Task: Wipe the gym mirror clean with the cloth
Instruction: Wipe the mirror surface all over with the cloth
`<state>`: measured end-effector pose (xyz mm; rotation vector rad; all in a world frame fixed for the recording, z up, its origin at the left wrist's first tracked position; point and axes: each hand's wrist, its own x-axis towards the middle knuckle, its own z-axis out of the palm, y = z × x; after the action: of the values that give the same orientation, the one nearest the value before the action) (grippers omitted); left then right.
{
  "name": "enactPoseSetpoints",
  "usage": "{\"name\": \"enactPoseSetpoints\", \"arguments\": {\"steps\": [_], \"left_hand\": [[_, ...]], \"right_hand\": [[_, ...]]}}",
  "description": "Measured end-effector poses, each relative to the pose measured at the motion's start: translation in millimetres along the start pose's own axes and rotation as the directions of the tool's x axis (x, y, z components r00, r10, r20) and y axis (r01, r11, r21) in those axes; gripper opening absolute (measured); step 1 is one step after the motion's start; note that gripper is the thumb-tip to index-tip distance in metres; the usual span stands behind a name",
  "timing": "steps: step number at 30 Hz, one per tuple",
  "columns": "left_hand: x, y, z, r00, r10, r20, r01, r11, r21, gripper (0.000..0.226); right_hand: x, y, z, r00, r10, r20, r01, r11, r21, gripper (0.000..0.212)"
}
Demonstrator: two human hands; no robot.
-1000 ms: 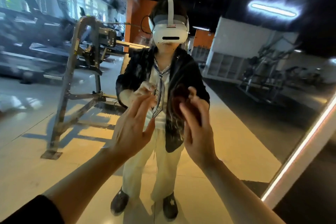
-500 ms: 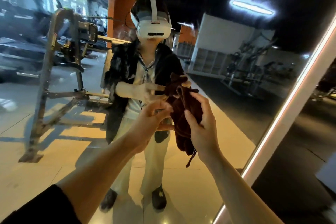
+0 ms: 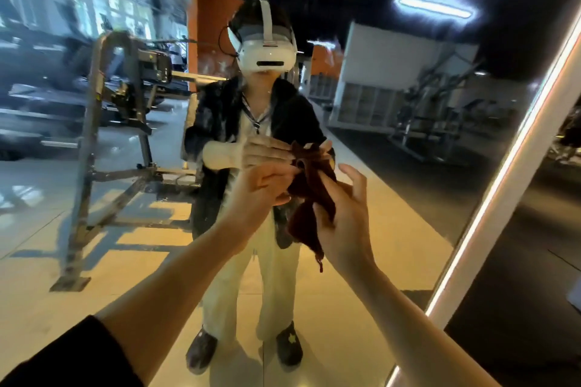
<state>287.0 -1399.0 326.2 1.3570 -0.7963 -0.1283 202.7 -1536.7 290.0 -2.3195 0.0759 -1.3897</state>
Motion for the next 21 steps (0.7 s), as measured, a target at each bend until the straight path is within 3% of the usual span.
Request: {"name": "enactPoseSetpoints", "arguments": {"steps": [2,4,7,10,13,17,19,21], "left_hand": [[5,-8,-17,0.97,0.214,-0.117,-0.171,0.938,0.3,0.016],[9,-13,-35,0.868,0.444,-0.221,-0.249,0.775,0.58,0.017],[13,-16,-53,0.739,0.636,-0.224,-0.237,0.556,0.797,0.032],[20,-33,-63,0.742,0.665,-0.089,-0.261,0.408,0.875,0.064],[22,-48,-68,0.789,0.615,0.002,-0.251,0.319,0.914,0.078],[19,-52,-67,0.813,0.58,0.052,-0.225,0.23,0.947,0.087],[18,-49,-72,0.824,0.561,0.084,-0.197,0.145,0.97,0.092],[17,-47,-79,0.844,0.523,0.116,-0.177,0.067,0.982,0.101]], "right_hand": [[26,1,0,0.976,-0.069,-0.205,0.054,0.995,-0.08,0.041],[62,-4,-1,0.917,-0.095,-0.388,0.065,0.994,-0.09,0.035],[102,-16,11,0.888,-0.138,-0.439,0.066,0.982,-0.175,0.054],[107,-14,45,0.895,-0.244,-0.373,0.101,0.926,-0.363,0.049],[80,2,76,0.894,-0.427,-0.131,0.324,0.822,-0.469,0.052],[22,41,94,0.751,-0.616,0.237,0.637,0.58,-0.508,0.05],[1,62,82,0.708,-0.626,0.327,0.684,0.49,-0.541,0.045],[-6,75,65,0.721,-0.608,0.333,0.67,0.489,-0.558,0.042]]}}
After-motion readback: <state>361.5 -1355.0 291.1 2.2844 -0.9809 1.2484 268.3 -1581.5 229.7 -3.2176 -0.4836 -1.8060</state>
